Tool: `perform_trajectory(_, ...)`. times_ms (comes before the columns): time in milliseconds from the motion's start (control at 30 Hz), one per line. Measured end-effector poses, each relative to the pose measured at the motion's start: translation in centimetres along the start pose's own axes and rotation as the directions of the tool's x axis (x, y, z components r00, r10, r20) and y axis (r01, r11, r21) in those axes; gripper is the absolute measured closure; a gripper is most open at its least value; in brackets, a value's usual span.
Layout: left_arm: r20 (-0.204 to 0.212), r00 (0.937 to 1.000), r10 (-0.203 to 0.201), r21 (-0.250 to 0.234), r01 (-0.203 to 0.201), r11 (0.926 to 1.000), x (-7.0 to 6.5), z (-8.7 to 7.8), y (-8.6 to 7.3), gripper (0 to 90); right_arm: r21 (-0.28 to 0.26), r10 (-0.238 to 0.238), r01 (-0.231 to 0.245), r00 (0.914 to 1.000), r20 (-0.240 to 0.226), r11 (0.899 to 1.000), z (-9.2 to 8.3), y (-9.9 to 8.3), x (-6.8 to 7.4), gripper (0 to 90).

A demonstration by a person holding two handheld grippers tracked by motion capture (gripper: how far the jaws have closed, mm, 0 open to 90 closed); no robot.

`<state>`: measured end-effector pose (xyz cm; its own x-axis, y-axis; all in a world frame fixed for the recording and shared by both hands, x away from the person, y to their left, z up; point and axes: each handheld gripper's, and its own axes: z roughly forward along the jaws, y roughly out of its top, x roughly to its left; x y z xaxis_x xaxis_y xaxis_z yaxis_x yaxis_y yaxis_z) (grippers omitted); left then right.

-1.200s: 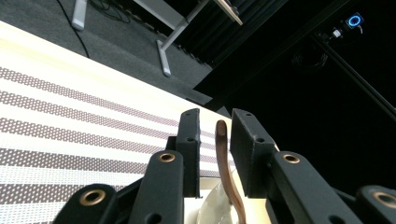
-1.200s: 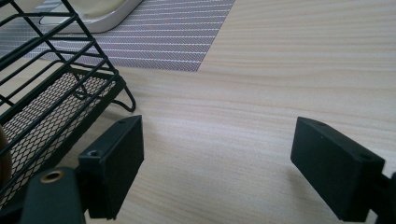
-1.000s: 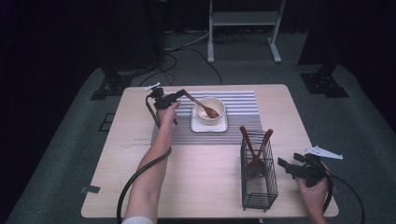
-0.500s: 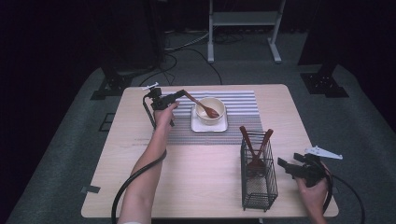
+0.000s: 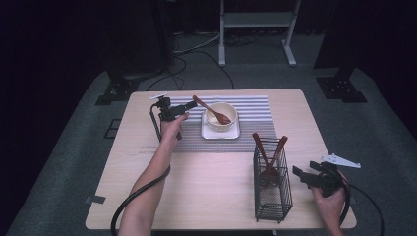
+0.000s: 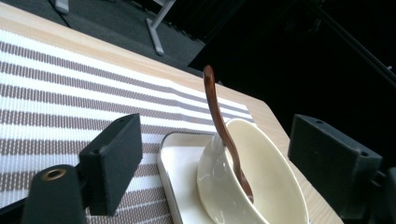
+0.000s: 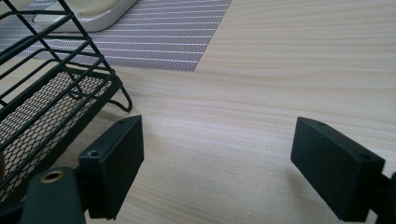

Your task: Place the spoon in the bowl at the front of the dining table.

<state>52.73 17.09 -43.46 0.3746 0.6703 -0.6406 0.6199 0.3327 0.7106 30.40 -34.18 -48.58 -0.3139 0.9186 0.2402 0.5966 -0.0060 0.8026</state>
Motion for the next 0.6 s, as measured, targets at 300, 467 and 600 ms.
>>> perform_trajectory(300, 0.002, 0.9998, 0.019, 0.009, -0.019, 0.9998, -0.2, -0.5, -0.4, 8.9, 0.0, 0.004, -0.004, 1.0, 0.002, 1.0, 0.0, 0.0, 0.0, 16.2)
perform_trajectory(467, -0.001, 0.9993, 0.038, 0.022, -0.038, 0.999, -0.3, -1.1, -0.5, 8.9, 0.001, 0.003, -0.003, 1.0, 0.005, 1.0, 0.0, 0.0, 0.0, 16.1)
perform_trajectory(600, -0.007, 0.9989, 0.047, 0.029, -0.047, 0.9985, 0.0, -1.6, -0.5, 8.8, 0.002, 0.002, -0.002, 1.0, 0.006, 1.0, 0.0, 0.0, 0.0, 16.1)
